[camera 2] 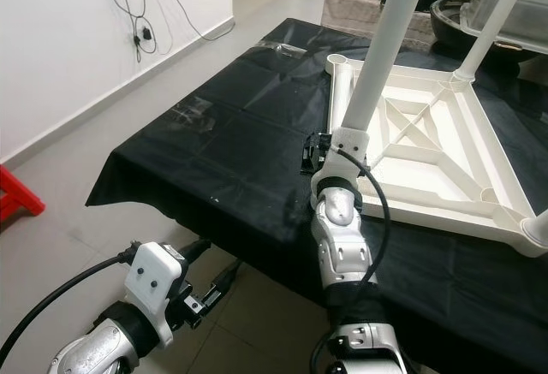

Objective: Building children table

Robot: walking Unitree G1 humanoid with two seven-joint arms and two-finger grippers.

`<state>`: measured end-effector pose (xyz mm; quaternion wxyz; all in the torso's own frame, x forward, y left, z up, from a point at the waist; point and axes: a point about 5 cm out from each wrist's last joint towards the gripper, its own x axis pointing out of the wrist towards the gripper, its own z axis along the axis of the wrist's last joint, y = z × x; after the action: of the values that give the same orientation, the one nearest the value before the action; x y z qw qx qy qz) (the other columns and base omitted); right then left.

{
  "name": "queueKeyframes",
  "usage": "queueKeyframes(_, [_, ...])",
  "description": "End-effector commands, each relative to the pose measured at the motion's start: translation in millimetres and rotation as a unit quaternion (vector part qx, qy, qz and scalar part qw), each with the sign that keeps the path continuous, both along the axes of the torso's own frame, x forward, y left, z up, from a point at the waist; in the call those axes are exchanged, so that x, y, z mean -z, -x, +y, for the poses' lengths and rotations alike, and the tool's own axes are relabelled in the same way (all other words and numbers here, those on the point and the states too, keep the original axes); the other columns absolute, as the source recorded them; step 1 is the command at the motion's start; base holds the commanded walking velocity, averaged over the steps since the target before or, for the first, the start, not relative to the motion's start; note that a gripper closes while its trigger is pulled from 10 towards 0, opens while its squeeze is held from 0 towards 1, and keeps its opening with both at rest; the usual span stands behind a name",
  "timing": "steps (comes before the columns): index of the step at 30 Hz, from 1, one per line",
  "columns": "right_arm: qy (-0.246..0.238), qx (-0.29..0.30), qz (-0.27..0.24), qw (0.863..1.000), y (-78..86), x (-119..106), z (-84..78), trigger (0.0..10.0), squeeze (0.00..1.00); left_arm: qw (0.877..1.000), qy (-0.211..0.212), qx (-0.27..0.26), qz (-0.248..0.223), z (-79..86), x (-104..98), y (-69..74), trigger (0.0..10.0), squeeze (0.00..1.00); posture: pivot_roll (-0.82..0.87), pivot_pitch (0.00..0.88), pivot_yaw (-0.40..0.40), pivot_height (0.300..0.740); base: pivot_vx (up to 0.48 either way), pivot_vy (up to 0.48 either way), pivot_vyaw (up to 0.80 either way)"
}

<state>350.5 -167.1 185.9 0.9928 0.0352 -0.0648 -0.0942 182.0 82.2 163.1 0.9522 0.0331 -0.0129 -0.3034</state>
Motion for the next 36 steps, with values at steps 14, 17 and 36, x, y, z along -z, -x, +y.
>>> queueKeyframes(14, [-0.014, -0.068, -0.024, 0.997, 7.3, 5, -34.8, 10.0, 0.00, 1.000, -0.008, -0.001, 0.004, 1.8, 4, 0.4, 10.0, 0.00, 0.13, 0.116, -0.052, 0.740, 0.000, 0.000, 0.00])
queueKeyframes(17, [-0.018, -0.080, -0.027, 0.996, 5.8, 3, -39.2, 10.0, 0.00, 1.000, -0.008, -0.001, 0.004, 1.8, 4, 0.4, 10.0, 0.00, 0.13, 0.116, -0.052, 0.740, 0.000, 0.000, 0.00])
queueKeyframes(36, [0.004, -0.264, -0.058, 0.963, -10.0, -24, -58.6, 10.0, 0.00, 1.000, -0.011, 0.000, -0.001, 1.2, 1, 1.6, 10.0, 0.00, 0.14, 0.111, -0.054, 0.740, 0.000, 0.000, 0.00])
